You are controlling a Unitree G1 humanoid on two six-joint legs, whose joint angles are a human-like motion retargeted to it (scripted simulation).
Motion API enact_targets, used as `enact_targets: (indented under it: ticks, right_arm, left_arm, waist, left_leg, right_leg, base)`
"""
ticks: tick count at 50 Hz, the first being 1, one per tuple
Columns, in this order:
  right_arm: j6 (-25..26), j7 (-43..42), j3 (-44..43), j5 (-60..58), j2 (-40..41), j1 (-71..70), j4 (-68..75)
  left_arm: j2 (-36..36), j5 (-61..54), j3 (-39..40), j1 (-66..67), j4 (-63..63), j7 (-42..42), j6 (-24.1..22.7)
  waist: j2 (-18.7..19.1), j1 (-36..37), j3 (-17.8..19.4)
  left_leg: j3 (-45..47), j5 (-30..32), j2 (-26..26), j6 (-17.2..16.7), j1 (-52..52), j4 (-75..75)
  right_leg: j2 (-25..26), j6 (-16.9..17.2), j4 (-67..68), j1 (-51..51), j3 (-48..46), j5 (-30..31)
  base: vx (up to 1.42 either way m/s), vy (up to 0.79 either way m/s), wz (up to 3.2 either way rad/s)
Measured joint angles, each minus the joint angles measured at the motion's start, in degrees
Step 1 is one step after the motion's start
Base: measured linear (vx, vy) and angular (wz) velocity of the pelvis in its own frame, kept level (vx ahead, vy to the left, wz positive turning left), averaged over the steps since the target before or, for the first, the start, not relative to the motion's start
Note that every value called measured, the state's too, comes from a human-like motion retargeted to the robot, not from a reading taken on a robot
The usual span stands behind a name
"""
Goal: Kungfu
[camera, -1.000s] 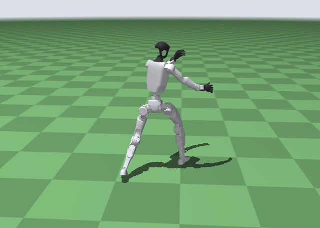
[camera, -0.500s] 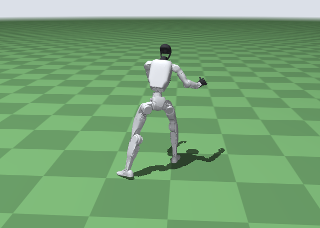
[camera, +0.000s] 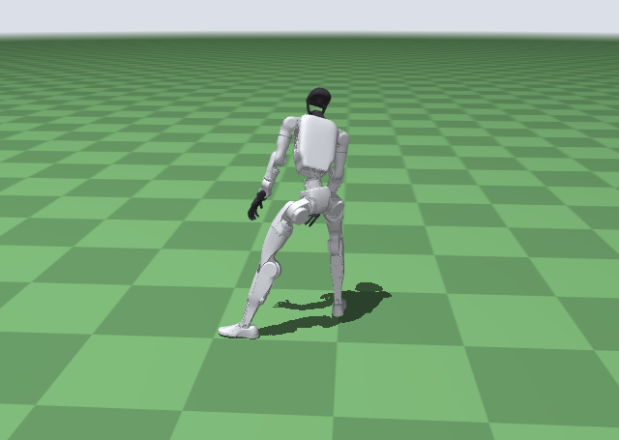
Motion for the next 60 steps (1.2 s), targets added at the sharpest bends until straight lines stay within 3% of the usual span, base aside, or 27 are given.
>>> enact_targets:
  ticks: [4, 10, 12, 15, 19, 21, 23, 25, 28, 30, 33, 35, 38, 42, 47, 52, 56, 60]
  right_arm:
    - [1.64, -4.61, -10.3, 12.44, -6.74, 11.34, -12.77]
    - [6.78, -2.11, -28.72, 47.78, -13.87, 33.33, -24.38]
    - [5.8, -4.55, -35.0, 53.83, -15.85, 40.63, -25.4]
    - [2.99, -11.79, -43.7, 53.79, -18.18, 50.28, -24.55]
    - [-6.25, -24.38, -48.16, 54.39, -16.29, 60.82, -22.89]
    - [-11.72, -31.37, -44.96, 53.92, -11.62, 59.48, -20.13]
    - [-12.77, -32.96, -37.51, 55.58, -6.99, 53.5, -13.8]
    - [-6.45, -26.04, -26.97, 57.59, -2.27, 42.69, -3.44]
    - [14.0, 1.72, -7.46, 51.58, 4.24, 24.43, 9.79]
    - [16.9, 10.34, 4.6, 47.91, 9.04, 15.02, 10.55]
    - [11.25, 3.95, 8.94, 45.02, 15.85, 7.04, 3.81]
    - [9.87, 7.8, 12.94, 48.82, 17.27, 3.12, -1.52]
    - [11.92, 18.7, 16.07, 52.56, 15.81, 0.55, -10.88]
    - [9.66, 15.64, 17.87, 53.06, 13.18, 0.41, -18.91]
    - [3.92, 5.63, 16.94, 60.05, 9.75, 2.43, -25.77]
    - [1.32, 1.18, 16.93, 70.67, 5.44, 1.57, -34.07]
    - [-2.18, -1.64, 17.01, 72.92, 0.85, -1.17, -44.39]
    - [-4.97, -6.52, 15.29, 79.56, -4.59, -6.25, -56.67]
  left_arm:
    - [-1.6, -1.33, -2.29, -8.02, -14.79, 3.98, -5.14]
    - [4.43, -9.31, -8.41, -17.65, -46.46, 3.61, -6.24]
    - [9.19, -12.92, -9.49, -20.71, -56.86, 2.44, -3.45]
    - [18.76, -20.14, -7.2, -25.07, -68.05, 2.1, 0.43]
    - [36.16, -32.6, -1.12, -27.85, -75.02, 1.94, -1.02]
    - [41.51, -40.05, 1.82, -29.53, -75.7, -1.43, -1.39]
    - [43.17, -46.24, 4.15, -31.8, -76.54, -6.93, -1.24]
    - [43.6, -49.63, 6.53, -33.58, -78.02, -11.28, -0.41]
    - [44.21, -47.36, 11.17, -31.81, -82.03, -7.7, -0.72]
    - [43.73, -44.4, 13.94, -29.74, -84.36, -1.2, -1.88]
    - [43.19, -40.84, 15.84, -25.93, -87.49, 6.74, -3.06]
    - [42.63, -38.68, 16.36, -22.45, -88.88, 6.89, -2.75]
    - [41.26, -36.65, 19.81, -13.82, -89.07, 3.56, -2.42]
    - [37.7, -33.97, 25.51, -1.51, -86.18, 2.55, -4.3]
    - [31.1, -25.87, 32.19, 12.37, -78.35, 5.96, -9.16]
    - [23.17, -16.81, 41.56, 25.92, -70.58, 11.05, -10.63]
    - [14.95, -18.09, 48.05, 33.72, -62.38, 7.95, -11.0]
    - [8.47, -20.66, 51.94, 39.81, -50.53, -0.06, -12.62]
  waist:
    - [-0.15, 1.48, 0.81]
    - [-1.88, 4.02, -0.82]
    - [-2.25, 4.23, -1.65]
    - [-2.95, 4.06, -3.15]
    - [-3.82, 4.32, -7.67]
    - [-3.52, 6.7, -10.12]
    - [-4.2, 10.49, -11.96]
    - [-5.86, 13.4, -13.06]
    - [-6.92, 15.3, -14.09]
    - [-7.27, 16.56, -14.5]
    - [-7.66, 18.4, -14.84]
    - [-8.31, 18.89, -15.05]
    - [-8.77, 17.76, -14.81]
    - [-9.2, 15.32, -14.64]
    - [-11.16, 14.71, -15.07]
    - [-11.65, 13.29, -15.11]
    - [-10.96, 11.86, -14.77]
    - [-11.19, 10.3, -14.06]
  left_leg:
    - [-0.79, -3.08, 3.46, 6.44, -3.36, 5.01]
    - [-8.94, -6.43, 3.33, 9.49, -11.36, 15.98]
    - [-10.73, -7.78, 2.93, 9.25, -13.24, 20.01]
    - [-14.25, -11.45, 0.5, 6.36, -14.59, 25.62]
    - [-16.45, -20.31, -4.22, 5.25, -17.22, 35.28]
    - [-16.55, -23.65, -6.03, 5.94, -18.15, 38.67]
    - [-15.33, -26.84, -7.27, 6.94, -17.95, 41.87]
    - [-13.52, -29.81, -8.35, 7.92, -17.3, 44.39]
    - [-12.38, -32.76, -9.05, 7.16, -16.66, 45.93]
    - [-11.87, -33.98, -9.6, 7.01, -16.6, 46.58]
    - [-12.87, -34.7, -9.97, 7.71, -17.71, 47.59]
    - [-13.53, -34.86, -10.22, 8.37, -18.09, 47.84]
    - [-14.52, -35.08, -9.69, 8.25, -17.97, 47.32]
    - [-16.35, -34.59, -9.13, 8.65, -18.5, 47.03]
    - [-16.88, -34.07, -8.06, 8.96, -18.55, 46.23]
    - [-15.24, -32.15, -4.76, 8.11, -17.19, 42.6]
    - [-13.96, -29.24, -2.14, 6.85, -15.37, 37.99]
    - [-13.11, -25.59, -0.83, 4.98, -12.9, 33.12]
  right_leg:
    - [2.93, 0.51, -6.88, 5.51, -2.06, 5.09]
    - [6.23, 1.68, -19.06, 11.99, -1.83, 14.48]
    - [7.23, 2.21, -24.1, 15.16, -1.57, 18.21]
    - [7.26, 4.15, -31.14, 20.89, -0.57, 24.24]
    - [4.75, 6.01, -38.35, 27.8, 0.07, 31.64]
    - [4.87, 4.98, -42.52, 31.02, -1.43, 34.43]
    - [4.75, 4.44, -46.88, 33.94, -3.38, 36.57]
    - [4.42, 5.52, -50.62, 35.94, -4.01, 37.95]
    - [5.19, 6.32, -54.09, 36.68, -1.66, 37.6]
    - [5.62, 4.7, -55.58, 36.61, -0.97, 37.36]
    - [6.88, 1.3, -56.64, 36.77, -1.64, 37.76]
    - [7.19, -0.9, -55.84, 36.46, -0.46, 38.21]
    - [8.24, -6.65, -53.88, 35.21, 1.48, 40.0]
    - [9.6, -10.63, -52.25, 34.39, 2.8, 40.68]
    - [10.34, -9.2, -50.7, 33.05, 3.85, 38.39]
    - [11.12, -6.58, -47.95, 29.19, 4.95, 34.4]
    - [11.64, -4.64, -44.81, 25.95, 4.78, 31.54]
    - [11.97, 1.98, -42.71, 24.16, 5.76, 28.2]
  base:
    - [0.07, 0.19, 0.59]
    - [0.24, 0.47, 0.29]
    - [0.39, 0.57, 0.29]
    - [0.55, 0.77, 0.55]
    - [0.79, 0.77, 0.84]
    - [0.74, 0.88, 0.71]
    - [0.44, 0.68, 0.37]
    - [0.27, 0.44, 0.23]
    - [0.26, 0.36, 0.19]
    - [0.24, 0.28, 0.2]
    - [0.13, 0.1, 0.24]
    - [0.11, 0.02, 0.18]
    - [0.08, -0.05, 0.08]
    - [0.03, -0.1, 0.07]
    - [-0.05, -0.24, -0.14]
    - [-0.17, -0.25, -0.58]
    - [-0.25, -0.29, -0.64]
    - [-0.32, -0.48, -0.3]
